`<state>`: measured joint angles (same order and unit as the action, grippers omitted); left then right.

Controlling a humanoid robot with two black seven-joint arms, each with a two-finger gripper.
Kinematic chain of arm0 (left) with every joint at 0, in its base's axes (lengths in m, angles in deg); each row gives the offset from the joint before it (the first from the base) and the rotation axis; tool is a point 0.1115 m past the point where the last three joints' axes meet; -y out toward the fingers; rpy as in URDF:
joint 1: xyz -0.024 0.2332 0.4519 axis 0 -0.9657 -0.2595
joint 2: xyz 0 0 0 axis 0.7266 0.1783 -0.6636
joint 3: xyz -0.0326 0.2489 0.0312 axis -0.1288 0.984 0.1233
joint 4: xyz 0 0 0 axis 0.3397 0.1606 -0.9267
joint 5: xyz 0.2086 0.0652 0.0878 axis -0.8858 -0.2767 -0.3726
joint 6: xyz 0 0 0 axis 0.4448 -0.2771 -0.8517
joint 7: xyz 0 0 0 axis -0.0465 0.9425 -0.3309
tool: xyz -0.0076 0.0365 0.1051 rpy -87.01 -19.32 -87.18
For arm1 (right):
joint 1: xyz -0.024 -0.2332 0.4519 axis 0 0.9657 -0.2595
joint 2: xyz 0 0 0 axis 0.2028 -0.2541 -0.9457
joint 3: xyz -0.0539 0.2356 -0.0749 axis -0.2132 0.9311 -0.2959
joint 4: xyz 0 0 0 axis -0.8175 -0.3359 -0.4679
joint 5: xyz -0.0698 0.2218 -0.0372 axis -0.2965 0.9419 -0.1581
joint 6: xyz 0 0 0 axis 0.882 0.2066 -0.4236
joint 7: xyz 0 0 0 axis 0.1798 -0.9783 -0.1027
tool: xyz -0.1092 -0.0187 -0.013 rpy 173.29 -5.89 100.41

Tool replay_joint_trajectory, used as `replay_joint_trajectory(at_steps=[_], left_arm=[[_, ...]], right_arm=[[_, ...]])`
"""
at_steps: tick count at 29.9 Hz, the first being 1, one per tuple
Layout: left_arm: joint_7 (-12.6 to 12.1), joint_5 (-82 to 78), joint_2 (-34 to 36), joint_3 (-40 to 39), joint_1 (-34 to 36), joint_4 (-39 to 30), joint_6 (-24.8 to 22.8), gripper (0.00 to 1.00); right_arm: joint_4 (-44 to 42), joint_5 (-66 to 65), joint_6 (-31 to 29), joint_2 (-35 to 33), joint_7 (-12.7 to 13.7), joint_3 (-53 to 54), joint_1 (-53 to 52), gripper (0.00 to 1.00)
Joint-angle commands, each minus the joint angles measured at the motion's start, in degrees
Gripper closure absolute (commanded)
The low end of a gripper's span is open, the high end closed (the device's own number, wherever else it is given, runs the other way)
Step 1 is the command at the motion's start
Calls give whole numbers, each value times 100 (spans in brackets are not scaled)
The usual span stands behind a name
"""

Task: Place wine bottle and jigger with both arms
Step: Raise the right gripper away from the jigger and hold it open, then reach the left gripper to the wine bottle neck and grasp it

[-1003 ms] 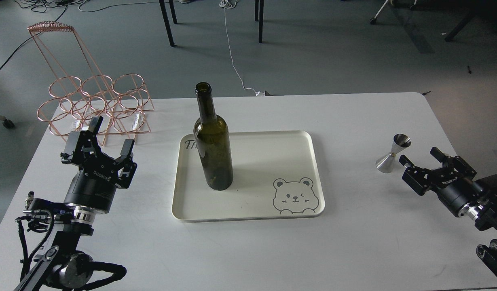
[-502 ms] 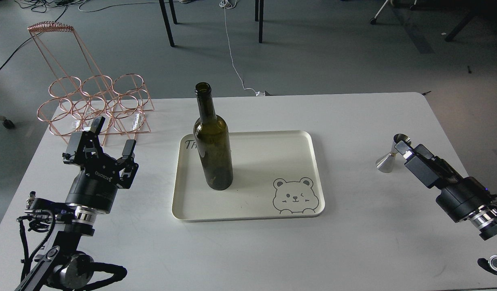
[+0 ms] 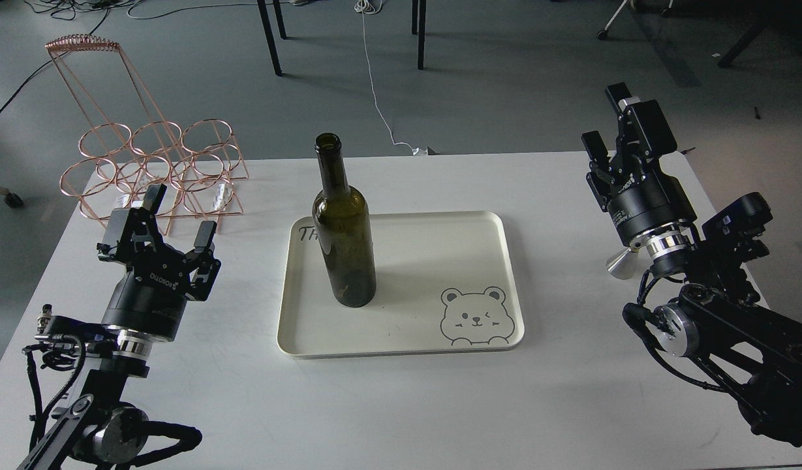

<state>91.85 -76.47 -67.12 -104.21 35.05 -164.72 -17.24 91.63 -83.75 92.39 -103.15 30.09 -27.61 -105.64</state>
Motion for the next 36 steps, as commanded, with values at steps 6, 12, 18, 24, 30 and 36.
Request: replay_joint_trajectory(at_steps=[6, 12, 18, 24, 30, 36], left_arm=[[362, -458, 717, -12, 35, -165, -147, 2], [362, -1517, 990, -12, 254, -306, -156, 2], [362, -4005, 1507, -47, 351, -525, -147, 2], [362, -5616, 2430, -206, 772, -745, -95, 2], [362, -5740, 3204, -74, 1502, -1298, -86, 2], [362, -6863, 3478, 856, 2416, -1457, -59, 2]], right_arm=[[-1609, 193, -2918, 419, 84, 401, 237, 1], [-2488, 386, -4694, 708, 417, 1218, 333, 1], [-2622, 404, -4694, 1306, 760, 1905, 922, 1], [-2648, 369, -4694, 1351, 752, 1914, 976, 1], [-2657, 325, -4694, 1351, 725, 1905, 976, 1], [-2648, 316, -4694, 1351, 717, 1905, 976, 1]])
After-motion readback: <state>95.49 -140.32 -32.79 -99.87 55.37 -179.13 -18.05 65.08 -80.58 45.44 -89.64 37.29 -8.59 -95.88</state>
